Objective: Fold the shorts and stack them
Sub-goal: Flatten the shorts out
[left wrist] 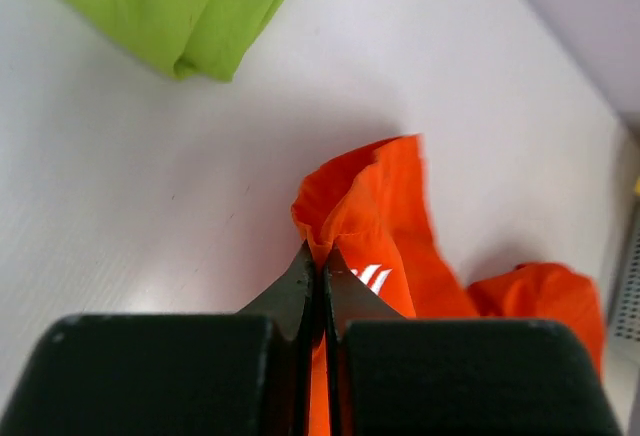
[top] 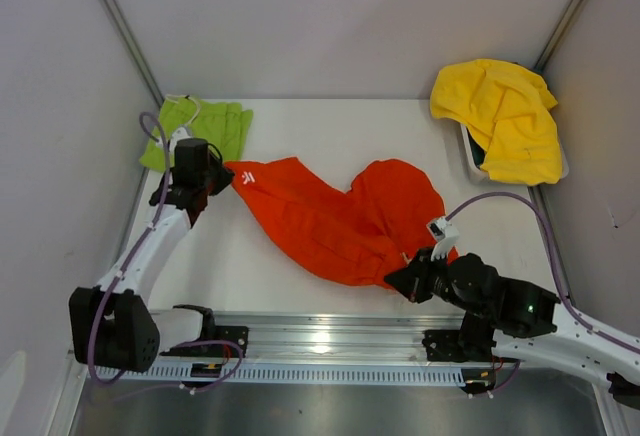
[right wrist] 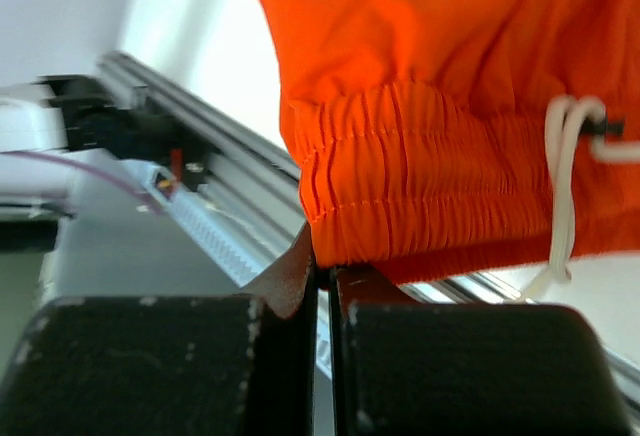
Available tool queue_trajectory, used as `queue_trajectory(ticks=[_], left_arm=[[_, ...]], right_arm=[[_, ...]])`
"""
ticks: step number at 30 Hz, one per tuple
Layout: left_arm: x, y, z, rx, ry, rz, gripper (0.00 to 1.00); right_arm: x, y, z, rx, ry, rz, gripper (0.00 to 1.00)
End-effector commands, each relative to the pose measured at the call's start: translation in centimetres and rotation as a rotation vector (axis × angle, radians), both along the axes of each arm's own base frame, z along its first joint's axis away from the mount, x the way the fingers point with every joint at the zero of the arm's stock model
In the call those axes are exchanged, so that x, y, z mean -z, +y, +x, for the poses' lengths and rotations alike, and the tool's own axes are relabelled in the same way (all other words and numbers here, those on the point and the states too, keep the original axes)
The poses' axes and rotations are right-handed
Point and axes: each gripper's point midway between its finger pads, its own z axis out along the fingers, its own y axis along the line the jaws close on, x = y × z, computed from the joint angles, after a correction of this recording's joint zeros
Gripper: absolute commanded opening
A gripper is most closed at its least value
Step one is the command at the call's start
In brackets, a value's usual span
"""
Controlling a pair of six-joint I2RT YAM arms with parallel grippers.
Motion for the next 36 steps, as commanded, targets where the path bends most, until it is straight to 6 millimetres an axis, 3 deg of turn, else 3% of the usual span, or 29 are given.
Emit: queue_trajectory(ticks=[1, 8, 11, 12, 14, 15, 19, 20, 22, 23, 31, 32, 36], left_arm=[[-5.1, 2.0, -0.3, -0.072, -0.099, 0.004, 0.0], [-10.0, 5.5, 0.1, -0.111, -0.174, -0.041, 0.0], [-13.5, 6.1, 0.2, -0.118, -0.231, -0.048, 0.0], [-15.8, 6.2, 0.0, -0.118, -0.274, -0.049, 0.0], [-17.5, 6.2, -0.6, -0.119, -0.303, -0.048, 0.0], [-19.5, 6.1, -1.0, -0.116, -0.343, -0.045, 0.0], [-25.3, 6.4, -4.3, -0.133, -0.459, -0.005, 0.0], [-28.2, 6.5, -6.1, -0.139, -0.521, 0.01, 0.0], [-29.7, 6.7, -7.9, -0.155, -0.551, 0.031, 0.0], [-32.2, 6.6, -9.8, -0.16, -0.62, 0.04, 0.0], [-38.2, 7.3, -16.0, -0.227, -0.772, 0.078, 0.0], [-38.5, 7.4, -16.3, -0.234, -0.78, 0.083, 0.0], [-39.8, 7.8, -16.9, -0.259, -0.819, 0.09, 0.0]], right_arm=[[-7.0, 2.3, -1.2, -0.142, -0.112, 0.18, 0.0], [-12.8, -0.6, -0.6, -0.059, -0.209, 0.275, 0.0], [-15.4, -0.5, -1.0, -0.085, -0.228, 0.311, 0.0], [-16.7, -0.4, -1.5, -0.115, -0.236, 0.336, 0.0], [-17.7, 0.3, -1.7, -0.137, -0.234, 0.344, 0.0], [-18.1, 0.5, -1.8, -0.146, -0.231, 0.347, 0.0], [-20.8, 1.9, -3.1, -0.242, -0.228, 0.397, 0.0], [-21.6, 2.2, -3.4, -0.259, -0.231, 0.415, 0.0], [-22.8, 3.1, -4.3, -0.326, -0.222, 0.434, 0.0], [-23.5, 3.4, -4.6, -0.345, -0.227, 0.449, 0.0], [-29.8, 4.5, -7.2, -0.505, -0.26, 0.561, 0.0], [-31.2, 4.1, -7.3, -0.508, -0.282, 0.573, 0.0], [-33.7, 3.4, -6.7, -0.47, -0.33, 0.554, 0.0]])
